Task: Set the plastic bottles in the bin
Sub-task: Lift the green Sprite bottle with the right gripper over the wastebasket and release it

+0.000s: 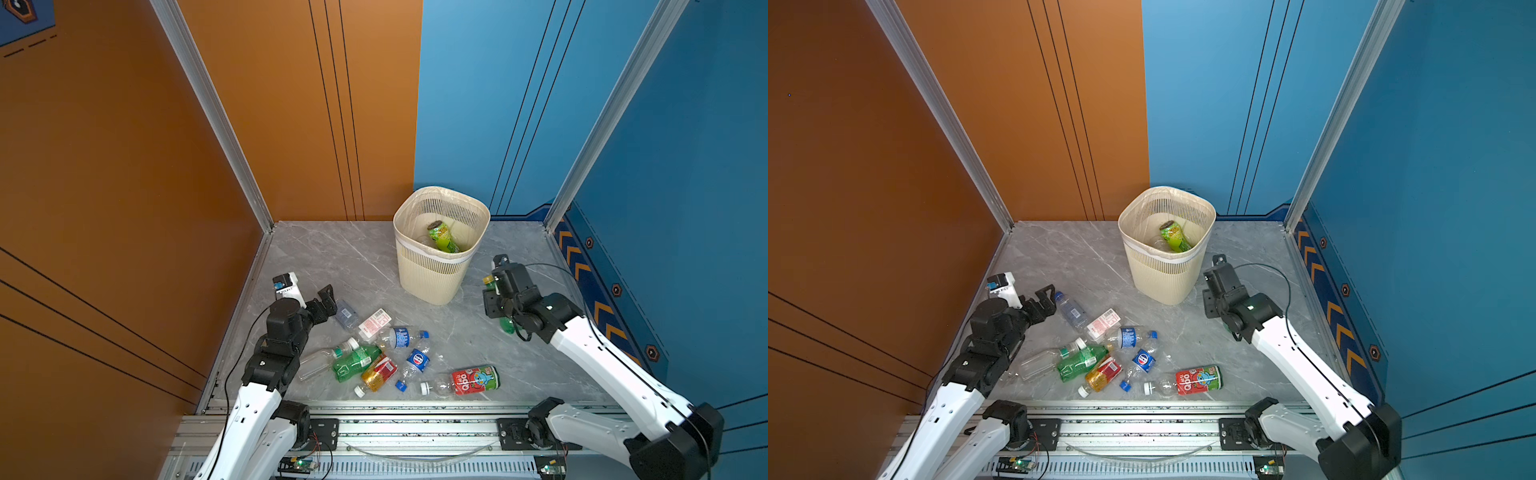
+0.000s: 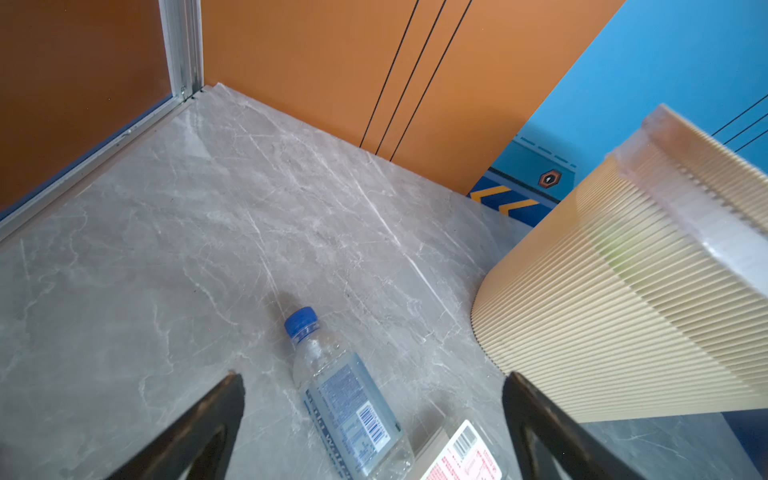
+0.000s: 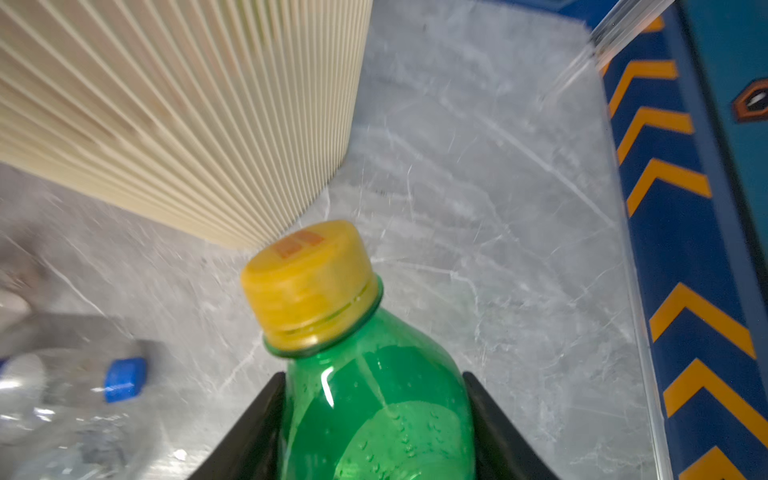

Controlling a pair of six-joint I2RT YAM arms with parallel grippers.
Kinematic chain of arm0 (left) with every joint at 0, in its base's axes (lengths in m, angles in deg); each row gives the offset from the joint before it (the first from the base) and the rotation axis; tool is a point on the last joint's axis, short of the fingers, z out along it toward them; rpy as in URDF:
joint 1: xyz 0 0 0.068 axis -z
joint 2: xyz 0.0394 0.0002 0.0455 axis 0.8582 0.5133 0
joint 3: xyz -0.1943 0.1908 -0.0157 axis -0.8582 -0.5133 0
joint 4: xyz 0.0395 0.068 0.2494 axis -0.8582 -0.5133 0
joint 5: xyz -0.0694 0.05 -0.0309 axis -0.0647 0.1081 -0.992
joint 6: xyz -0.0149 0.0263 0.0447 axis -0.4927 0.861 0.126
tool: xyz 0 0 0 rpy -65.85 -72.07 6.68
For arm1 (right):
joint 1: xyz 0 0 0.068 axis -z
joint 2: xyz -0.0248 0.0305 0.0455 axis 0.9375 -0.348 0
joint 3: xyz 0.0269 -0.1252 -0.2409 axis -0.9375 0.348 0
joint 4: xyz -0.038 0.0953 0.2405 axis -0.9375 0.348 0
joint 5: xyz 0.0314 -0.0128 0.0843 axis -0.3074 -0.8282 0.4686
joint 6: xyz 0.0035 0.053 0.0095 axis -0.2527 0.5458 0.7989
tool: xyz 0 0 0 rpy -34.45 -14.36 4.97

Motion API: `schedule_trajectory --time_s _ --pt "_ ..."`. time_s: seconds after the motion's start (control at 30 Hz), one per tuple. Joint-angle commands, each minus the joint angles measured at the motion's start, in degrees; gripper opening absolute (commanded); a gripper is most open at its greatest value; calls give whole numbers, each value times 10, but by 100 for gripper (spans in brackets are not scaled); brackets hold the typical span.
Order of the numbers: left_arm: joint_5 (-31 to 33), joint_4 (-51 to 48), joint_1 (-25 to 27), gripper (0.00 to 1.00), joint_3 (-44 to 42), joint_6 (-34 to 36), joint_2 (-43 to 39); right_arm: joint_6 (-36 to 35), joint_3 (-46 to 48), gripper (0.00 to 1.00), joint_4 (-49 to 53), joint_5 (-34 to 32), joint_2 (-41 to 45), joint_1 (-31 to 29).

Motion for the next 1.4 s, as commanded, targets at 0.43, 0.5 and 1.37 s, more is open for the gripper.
schedule_trajectory --time_s 0.43,0.5,1.37 --pt "-8 -71 -26 97 -21 -26 -17 -57 -312 46 -212 87 -138 7" --pt "-13 -78 -28 98 -23 -30 -21 -66 -344 46 -231 92 -177 7" --pt "-39 -93 -49 98 -7 -48 13 -38 -363 100 -308 116 -284 74"
